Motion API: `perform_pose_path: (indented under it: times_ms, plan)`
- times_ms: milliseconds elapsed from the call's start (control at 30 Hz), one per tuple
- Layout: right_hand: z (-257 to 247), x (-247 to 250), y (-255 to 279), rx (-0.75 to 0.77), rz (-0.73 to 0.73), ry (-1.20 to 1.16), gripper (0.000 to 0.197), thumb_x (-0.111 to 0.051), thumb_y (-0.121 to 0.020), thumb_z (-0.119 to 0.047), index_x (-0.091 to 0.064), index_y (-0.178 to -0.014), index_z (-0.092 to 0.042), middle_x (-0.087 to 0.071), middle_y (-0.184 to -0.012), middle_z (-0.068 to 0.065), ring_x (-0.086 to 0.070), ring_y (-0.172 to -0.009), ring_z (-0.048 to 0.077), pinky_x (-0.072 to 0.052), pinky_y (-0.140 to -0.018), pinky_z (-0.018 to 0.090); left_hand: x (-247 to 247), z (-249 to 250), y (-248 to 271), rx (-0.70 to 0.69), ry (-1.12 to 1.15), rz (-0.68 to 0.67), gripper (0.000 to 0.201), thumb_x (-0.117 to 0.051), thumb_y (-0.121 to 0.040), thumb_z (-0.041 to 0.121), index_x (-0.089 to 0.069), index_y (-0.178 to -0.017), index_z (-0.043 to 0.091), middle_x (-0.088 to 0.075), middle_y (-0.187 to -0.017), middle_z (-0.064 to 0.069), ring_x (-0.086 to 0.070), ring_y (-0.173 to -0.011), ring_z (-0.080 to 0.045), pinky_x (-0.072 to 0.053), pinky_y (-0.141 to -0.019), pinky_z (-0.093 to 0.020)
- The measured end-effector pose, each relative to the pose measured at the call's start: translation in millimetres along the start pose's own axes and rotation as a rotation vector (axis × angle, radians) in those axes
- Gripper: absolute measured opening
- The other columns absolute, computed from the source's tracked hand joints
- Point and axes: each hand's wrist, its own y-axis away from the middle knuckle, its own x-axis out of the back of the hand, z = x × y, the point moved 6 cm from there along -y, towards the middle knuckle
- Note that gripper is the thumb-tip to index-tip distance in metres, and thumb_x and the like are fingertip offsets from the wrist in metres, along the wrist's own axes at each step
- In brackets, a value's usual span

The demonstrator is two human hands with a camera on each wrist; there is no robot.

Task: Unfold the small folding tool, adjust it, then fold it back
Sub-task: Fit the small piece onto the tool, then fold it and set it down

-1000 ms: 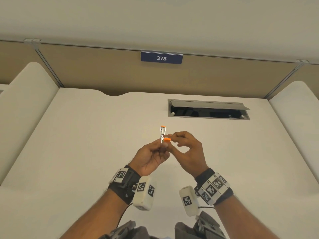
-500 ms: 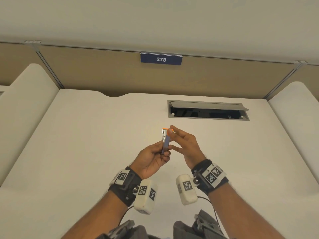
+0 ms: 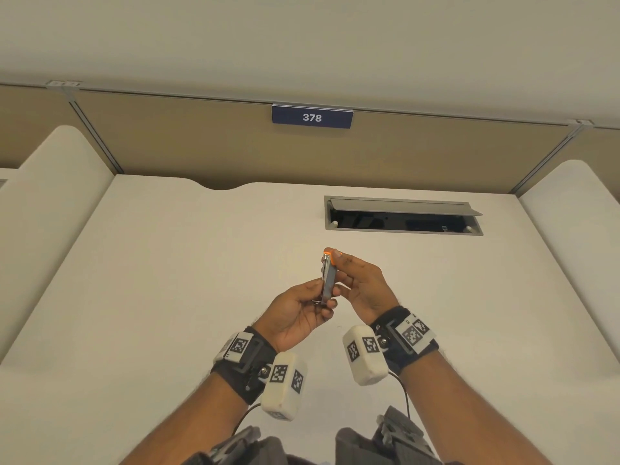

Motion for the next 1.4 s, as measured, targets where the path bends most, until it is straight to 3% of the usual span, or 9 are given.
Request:
perform_pose_path:
  times_ms: [233,400,567,700,767,900,1033,1200,1400]
  plan:
    - [0.2,-0.2,-3.9,0.030,0.007,-0.027,0.043,-0.077,-0.074,-0.029,-0.076,-0.109,-0.005,-0.073,-0.105,0.013,-0.064,-0.092,0.027,-0.057,-0.067,0.026,-2.5,-0.4,1.1,0.011,0.021,-0.043,0.038,-0.044,-0.100,0.011,-0.055,-0.132,-0.005,-0.065,-0.097,-0.014,-0.058,-0.076,-0.018,-0.051,-0.066,-0.024]
    - [3.9,3.2,-6.7,0.027,0.014,-0.037,0.042,-0.078,-0.072,-0.030,-0.077,-0.106,-0.005,-0.073,-0.103,0.014,-0.062,-0.096,0.033,-0.054,-0.081,0.039,-3.9,-2.5,0.4,0.015,0.014,-0.057,0.039,-0.047,-0.098,0.010,-0.050,-0.133,-0.005,-0.062,-0.097,-0.013,-0.058,-0.076,-0.018,-0.051,-0.065,-0.024]
    - [5.8,1.3,-6.0,-0.008,-0.028,-0.008,0.047,-0.081,-0.070,-0.038,-0.079,-0.107,-0.008,-0.073,-0.105,0.017,-0.061,-0.084,0.029,-0.057,-0.070,0.034,-1.2,-2.7,-1.7,-0.002,0.031,-0.034,0.041,-0.044,-0.099,0.010,-0.051,-0.136,-0.006,-0.063,-0.093,-0.012,-0.056,-0.074,-0.017,-0.050,-0.064,-0.024]
    - [11.8,0.2,-6.8,-0.031,-0.066,0.132,0.043,-0.082,-0.079,-0.029,-0.075,-0.116,-0.010,-0.076,-0.114,0.018,-0.070,-0.094,0.023,-0.055,-0.092,0.045,2.5,-1.1,-3.5,-0.018,0.042,-0.003,0.033,-0.043,-0.100,0.011,-0.059,-0.126,-0.002,-0.063,-0.091,-0.012,-0.055,-0.071,-0.016,-0.049,-0.062,-0.023]
    - [13.9,-1.3,-6.2,-0.021,-0.070,0.203,0.039,-0.084,-0.080,-0.020,-0.075,-0.117,-0.010,-0.077,-0.110,0.019,-0.073,-0.094,0.021,-0.057,-0.092,0.042,4.3,-1.0,-4.7,-0.020,0.039,0.027,0.035,-0.044,-0.099,0.011,-0.061,-0.127,-0.002,-0.063,-0.089,-0.012,-0.055,-0.070,-0.016,-0.049,-0.061,-0.022]
    - [12.1,1.1,-8.1,0.081,0.038,0.292,0.035,-0.089,-0.075,-0.014,-0.077,-0.108,-0.008,-0.078,-0.102,0.022,-0.076,-0.085,0.022,-0.062,-0.076,0.029,10.3,-3.9,-7.3,0.018,0.050,0.080,0.033,-0.043,-0.101,0.014,-0.063,-0.121,-0.003,-0.066,-0.091,-0.015,-0.061,-0.071,-0.018,-0.054,-0.061,-0.024]
    - [13.6,8.1,-15.0,0.187,0.177,0.512,0.046,-0.096,-0.064,-0.030,-0.079,-0.106,-0.021,-0.082,-0.088,0.001,-0.079,-0.082,0.017,-0.065,-0.080,0.038,16.2,-10.0,-9.8,0.062,0.073,0.151,0.034,-0.044,-0.104,0.024,-0.068,-0.114,0.002,-0.072,-0.086,-0.013,-0.069,-0.085,-0.026,-0.058,-0.066,-0.027]
    - [10.1,6.9,-18.0,0.284,0.293,0.810,0.060,-0.091,-0.063,-0.049,-0.074,-0.116,-0.027,-0.077,-0.090,-0.012,-0.072,-0.079,0.002,-0.056,-0.074,0.020,23.5,-11.6,-15.7,0.090,0.077,0.205,0.034,-0.043,-0.104,0.024,-0.068,-0.109,0.002,-0.070,-0.093,-0.014,-0.074,-0.075,-0.023,-0.059,-0.070,-0.029]
    - [17.5,17.2,-37.2,0.294,0.402,0.862,0.060,-0.087,-0.070,-0.043,-0.069,-0.124,-0.023,-0.072,-0.094,-0.007,-0.067,-0.078,0.008,-0.052,-0.070,0.019,44.2,-14.2,-22.9,0.170,-0.019,0.369,0.038,-0.054,-0.100,0.031,-0.059,-0.122,0.001,-0.064,-0.122,-0.023,-0.068,-0.097,-0.036,-0.062,-0.073,-0.036]
